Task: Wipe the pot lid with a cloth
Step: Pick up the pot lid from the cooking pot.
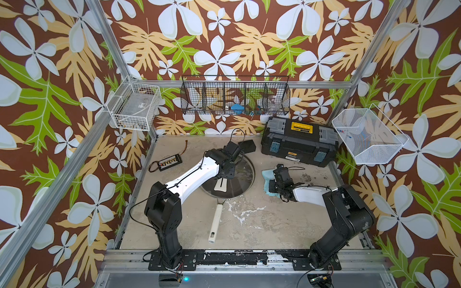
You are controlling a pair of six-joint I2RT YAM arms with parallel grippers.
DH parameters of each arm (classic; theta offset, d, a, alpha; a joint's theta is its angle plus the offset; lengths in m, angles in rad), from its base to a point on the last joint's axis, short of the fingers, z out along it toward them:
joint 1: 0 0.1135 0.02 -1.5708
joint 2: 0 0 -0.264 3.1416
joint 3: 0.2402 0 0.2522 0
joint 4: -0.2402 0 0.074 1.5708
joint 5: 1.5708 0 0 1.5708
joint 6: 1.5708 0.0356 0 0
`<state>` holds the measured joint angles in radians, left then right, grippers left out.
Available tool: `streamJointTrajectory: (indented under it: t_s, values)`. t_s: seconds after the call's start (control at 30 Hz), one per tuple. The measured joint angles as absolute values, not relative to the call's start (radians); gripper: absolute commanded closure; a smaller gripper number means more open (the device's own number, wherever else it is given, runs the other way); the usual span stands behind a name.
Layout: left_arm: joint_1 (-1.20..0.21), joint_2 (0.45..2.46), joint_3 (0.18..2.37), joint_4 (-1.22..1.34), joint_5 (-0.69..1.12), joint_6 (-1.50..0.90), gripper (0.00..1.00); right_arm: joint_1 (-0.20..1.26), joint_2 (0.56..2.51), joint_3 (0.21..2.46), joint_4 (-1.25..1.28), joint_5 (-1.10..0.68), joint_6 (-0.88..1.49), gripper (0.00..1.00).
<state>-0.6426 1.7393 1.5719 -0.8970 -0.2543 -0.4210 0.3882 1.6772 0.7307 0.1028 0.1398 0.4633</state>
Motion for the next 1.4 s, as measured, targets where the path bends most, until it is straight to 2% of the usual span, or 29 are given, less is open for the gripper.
streamJointTrajectory:
  t_s: [0.23,0.53,0.8,1.07,1.4]
  values:
    - [-0.643,1.541,1.436,-0.764,-0.269,-0.413,1.0,0.388,1.672,0.721,0.114,0.137,0.441,1.0]
    - [-0.642,1.309,1.239,-0.579,-0.199,-0.34,1.0,0.389,1.615,0.678,0.094,0.119,0.414,1.0]
    - [-0.637,1.174,1.155,-0.45,-0.127,-0.266,1.0,0.39,1.414,0.607,0.021,0.084,0.373,1.0]
    - [-0.584,1.079,1.002,-0.307,0.039,-0.266,1.0,0.387,1.161,0.603,0.01,0.015,0.293,1.0]
    - [-0.539,1.0,0.931,-0.187,0.241,-0.247,1.0,0.387,1.046,0.628,-0.002,-0.148,0.246,1.0]
